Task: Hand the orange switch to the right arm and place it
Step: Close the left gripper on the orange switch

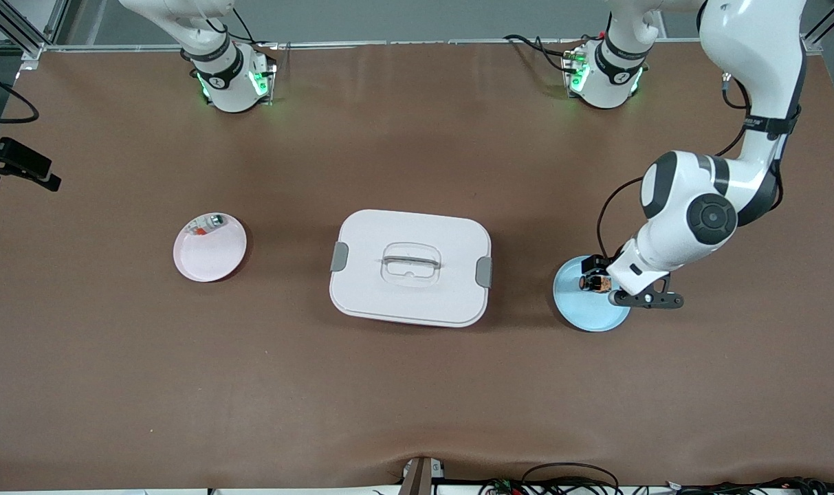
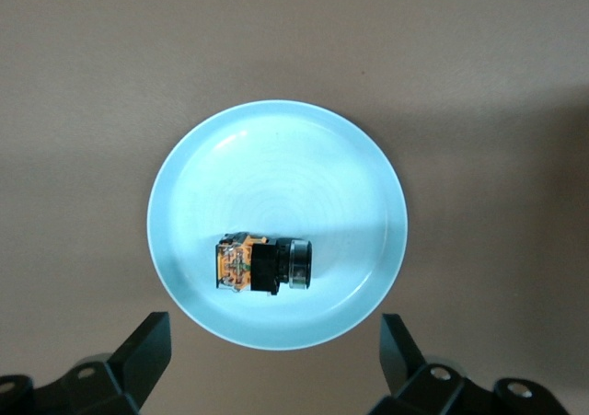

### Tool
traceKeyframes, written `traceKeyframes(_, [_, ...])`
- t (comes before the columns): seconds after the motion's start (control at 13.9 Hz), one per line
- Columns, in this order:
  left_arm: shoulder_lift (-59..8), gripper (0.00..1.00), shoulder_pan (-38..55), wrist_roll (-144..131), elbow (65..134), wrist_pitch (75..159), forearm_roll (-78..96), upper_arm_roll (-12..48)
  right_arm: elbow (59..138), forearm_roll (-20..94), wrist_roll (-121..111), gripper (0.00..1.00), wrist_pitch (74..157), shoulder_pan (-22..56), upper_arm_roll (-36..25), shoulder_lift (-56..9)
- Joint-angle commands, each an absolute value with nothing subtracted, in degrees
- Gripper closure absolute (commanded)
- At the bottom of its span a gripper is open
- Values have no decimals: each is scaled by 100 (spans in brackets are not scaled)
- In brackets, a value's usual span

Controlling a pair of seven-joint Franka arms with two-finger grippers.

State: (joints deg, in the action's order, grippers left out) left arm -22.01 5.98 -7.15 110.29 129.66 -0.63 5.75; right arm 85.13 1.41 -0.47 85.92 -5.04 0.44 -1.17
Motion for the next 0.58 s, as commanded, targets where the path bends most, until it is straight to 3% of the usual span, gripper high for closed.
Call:
traceKeyframes(0.0, [-2408, 0, 563, -650, 11021, 13192, -272, 589, 8596, 167, 18, 0, 8561, -545, 62, -9])
traceKeyframes(0.51, [-2768, 0, 562, -624, 11021, 13386, -272, 589, 8604, 167, 18, 0, 8517, -562, 53, -9])
